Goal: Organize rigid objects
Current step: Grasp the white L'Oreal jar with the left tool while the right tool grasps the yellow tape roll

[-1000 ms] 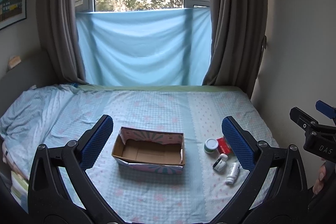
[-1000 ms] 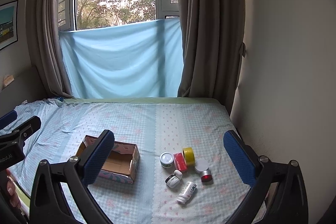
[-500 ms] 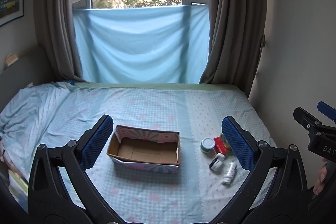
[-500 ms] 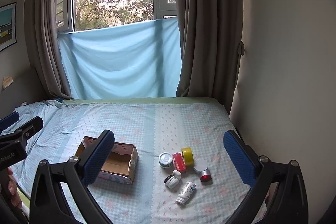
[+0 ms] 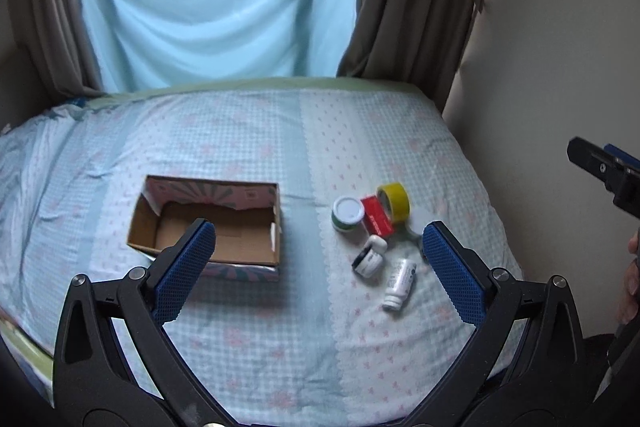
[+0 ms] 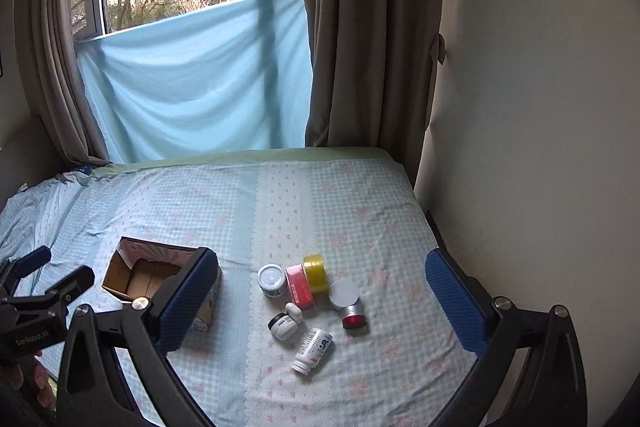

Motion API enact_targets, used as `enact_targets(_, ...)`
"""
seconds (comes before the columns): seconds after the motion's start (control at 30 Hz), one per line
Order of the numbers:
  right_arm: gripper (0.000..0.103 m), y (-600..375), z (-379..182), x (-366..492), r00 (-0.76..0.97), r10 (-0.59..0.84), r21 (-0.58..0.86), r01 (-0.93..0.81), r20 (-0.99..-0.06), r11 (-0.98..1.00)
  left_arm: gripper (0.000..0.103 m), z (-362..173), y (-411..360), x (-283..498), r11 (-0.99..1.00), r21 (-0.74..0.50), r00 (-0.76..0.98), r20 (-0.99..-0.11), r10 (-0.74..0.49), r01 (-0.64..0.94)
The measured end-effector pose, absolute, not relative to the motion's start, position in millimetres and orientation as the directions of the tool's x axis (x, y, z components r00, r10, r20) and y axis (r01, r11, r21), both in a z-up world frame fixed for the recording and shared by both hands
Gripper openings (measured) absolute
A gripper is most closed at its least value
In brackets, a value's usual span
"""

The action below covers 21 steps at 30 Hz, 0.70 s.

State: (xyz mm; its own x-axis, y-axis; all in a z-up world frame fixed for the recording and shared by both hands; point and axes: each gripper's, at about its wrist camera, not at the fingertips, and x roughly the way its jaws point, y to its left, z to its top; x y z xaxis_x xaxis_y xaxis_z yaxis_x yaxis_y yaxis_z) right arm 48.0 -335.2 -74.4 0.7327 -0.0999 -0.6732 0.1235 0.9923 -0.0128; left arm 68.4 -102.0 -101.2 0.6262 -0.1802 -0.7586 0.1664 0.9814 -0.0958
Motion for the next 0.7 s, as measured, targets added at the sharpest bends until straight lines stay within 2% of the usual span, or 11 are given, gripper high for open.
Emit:
enact_targets(0.27, 0.103, -366.1, -163.6, 132.1, 0.587, -0.087, -0.025, 0.114, -0.805, 0.993, 0.102, -222.0, -154.2, 126.5, 0.959, -0.114, 0.405, -0.889, -0.215, 0.258)
enact_targets(0.53, 0.103, -366.7, -266.6, 216.0, 0.434, -0.078, -0.057, 0.06, -0.897, 0.997, 0.102, -345.7, -204.5, 173.6, 0.933, -0.124, 0.215, -0.955, -0.204, 0.337)
enact_targets(0.7, 0.103, -360.6, -326.6, 257.4, 0.339, -0.064, -0.063, 0.015, -0.939, 0.998, 0.102, -406.5, -228.3, 189.6, 0.92, -0.122, 0.164, -0.967, -0.194, 0.372)
